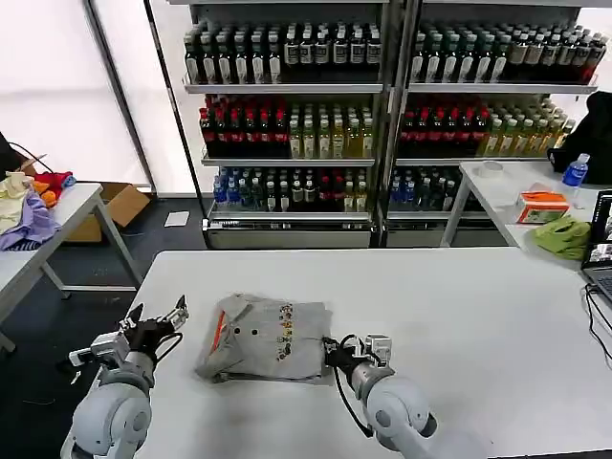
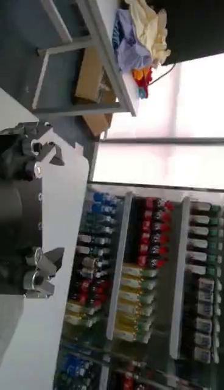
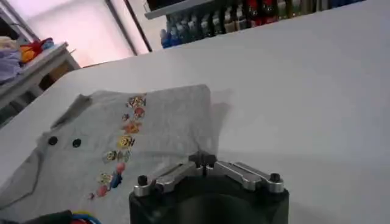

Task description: Fold and organize the clothes.

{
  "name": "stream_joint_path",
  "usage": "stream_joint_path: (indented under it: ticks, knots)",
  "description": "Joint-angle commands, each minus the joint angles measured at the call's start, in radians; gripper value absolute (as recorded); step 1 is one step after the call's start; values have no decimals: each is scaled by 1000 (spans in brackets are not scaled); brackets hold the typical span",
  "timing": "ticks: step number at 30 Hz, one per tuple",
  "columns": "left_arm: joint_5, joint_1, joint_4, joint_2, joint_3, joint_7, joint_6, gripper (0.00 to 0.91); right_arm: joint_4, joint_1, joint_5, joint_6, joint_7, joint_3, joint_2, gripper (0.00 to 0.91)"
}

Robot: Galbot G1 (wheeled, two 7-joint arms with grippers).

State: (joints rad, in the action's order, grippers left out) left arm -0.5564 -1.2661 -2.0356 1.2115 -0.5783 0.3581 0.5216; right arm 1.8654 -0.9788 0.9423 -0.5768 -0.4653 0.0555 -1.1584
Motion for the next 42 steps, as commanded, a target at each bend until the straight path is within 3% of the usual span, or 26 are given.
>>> stream_joint_path:
  ticks: [1, 7, 12, 16, 17, 18, 22, 35, 37, 38, 39, 40, 42]
  knots:
    - [0, -7, 1, -2, 0, -2, -1, 907, 98, -27, -112, -3, 66, -8, 48, 0]
    - [1, 7, 4, 6, 12, 0, -1, 907, 54, -28, -96, -6, 10, -36, 95, 0]
    - [6, 3, 6, 9, 17, -1, -1, 907, 15, -44, -101, -3, 19, -62, 91, 0]
    - [5, -3, 6, 5, 13, -1, -2, 907, 55, -50, -111, -1, 64, -79, 81, 0]
    - [5, -3, 6, 5, 12, -1, -2, 907, 59, -50, -111, -1, 68, -81, 79, 40]
    - [6, -3, 5, 6, 12, -1, -1, 907, 79, -48, -110, -1, 83, -82, 74, 907]
    - [8, -5, 6, 10, 13, -1, -1, 907, 135, -49, -125, -2, 121, -67, 62, 907]
    - [6, -10, 6, 8, 11, -3, 1, 907, -38, 12, -131, -4, 59, 55, -5, 877]
    - [4, -11, 6, 7, 8, -3, 1, 907, -43, 12, -131, -4, 55, 62, -7, 675]
    - [4, -10, 7, 6, 8, -3, 1, 907, -45, 12, -129, -4, 52, 64, -8, 524]
    - [2, -10, 7, 6, 7, -3, 1, 907, -47, 12, -126, -3, 47, 63, -9, 71]
    - [1, -10, 8, 6, 7, -3, 1, 907, -48, 11, -125, -3, 47, 62, -9, 0]
    - [1, -10, 11, 7, 7, -3, 1, 907, -46, 10, -124, -3, 49, 59, -4, 0]
